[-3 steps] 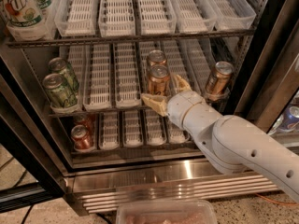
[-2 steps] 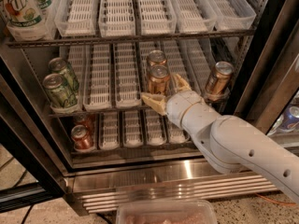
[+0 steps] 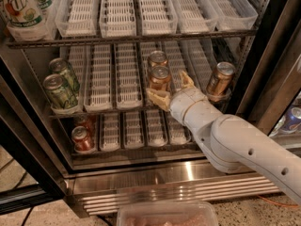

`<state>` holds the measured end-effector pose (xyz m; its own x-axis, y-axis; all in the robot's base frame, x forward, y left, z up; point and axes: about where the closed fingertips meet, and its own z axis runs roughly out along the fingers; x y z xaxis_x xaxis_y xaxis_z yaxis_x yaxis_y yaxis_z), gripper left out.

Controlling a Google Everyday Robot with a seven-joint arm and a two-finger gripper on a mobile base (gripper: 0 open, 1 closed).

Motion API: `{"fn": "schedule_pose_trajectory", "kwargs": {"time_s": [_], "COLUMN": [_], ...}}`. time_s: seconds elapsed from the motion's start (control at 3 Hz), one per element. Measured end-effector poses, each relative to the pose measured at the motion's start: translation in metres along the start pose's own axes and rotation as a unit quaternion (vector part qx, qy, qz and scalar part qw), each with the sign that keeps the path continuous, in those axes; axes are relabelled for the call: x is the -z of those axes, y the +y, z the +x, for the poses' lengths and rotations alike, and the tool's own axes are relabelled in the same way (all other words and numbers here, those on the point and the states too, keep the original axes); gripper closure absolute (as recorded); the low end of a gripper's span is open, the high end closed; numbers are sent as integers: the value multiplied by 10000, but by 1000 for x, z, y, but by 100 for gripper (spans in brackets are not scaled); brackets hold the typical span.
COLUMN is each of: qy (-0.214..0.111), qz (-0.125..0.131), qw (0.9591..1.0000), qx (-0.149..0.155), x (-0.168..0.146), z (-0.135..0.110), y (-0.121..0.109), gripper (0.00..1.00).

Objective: Pick orange can from middle shelf of fridge

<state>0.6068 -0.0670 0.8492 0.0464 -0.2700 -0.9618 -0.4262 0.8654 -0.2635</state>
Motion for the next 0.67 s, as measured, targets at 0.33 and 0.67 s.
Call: {"fn": "schedule_pose_trajectory", "kwargs": {"time_s": [0.33,0.67], "qy": [9,73], "qz": [83,86], "qw": [9999,9998], "qx": [-63,-167], "x": [-5,-9], "z": [3,9], "y": [-6,-6], "gripper": [33,52]}}
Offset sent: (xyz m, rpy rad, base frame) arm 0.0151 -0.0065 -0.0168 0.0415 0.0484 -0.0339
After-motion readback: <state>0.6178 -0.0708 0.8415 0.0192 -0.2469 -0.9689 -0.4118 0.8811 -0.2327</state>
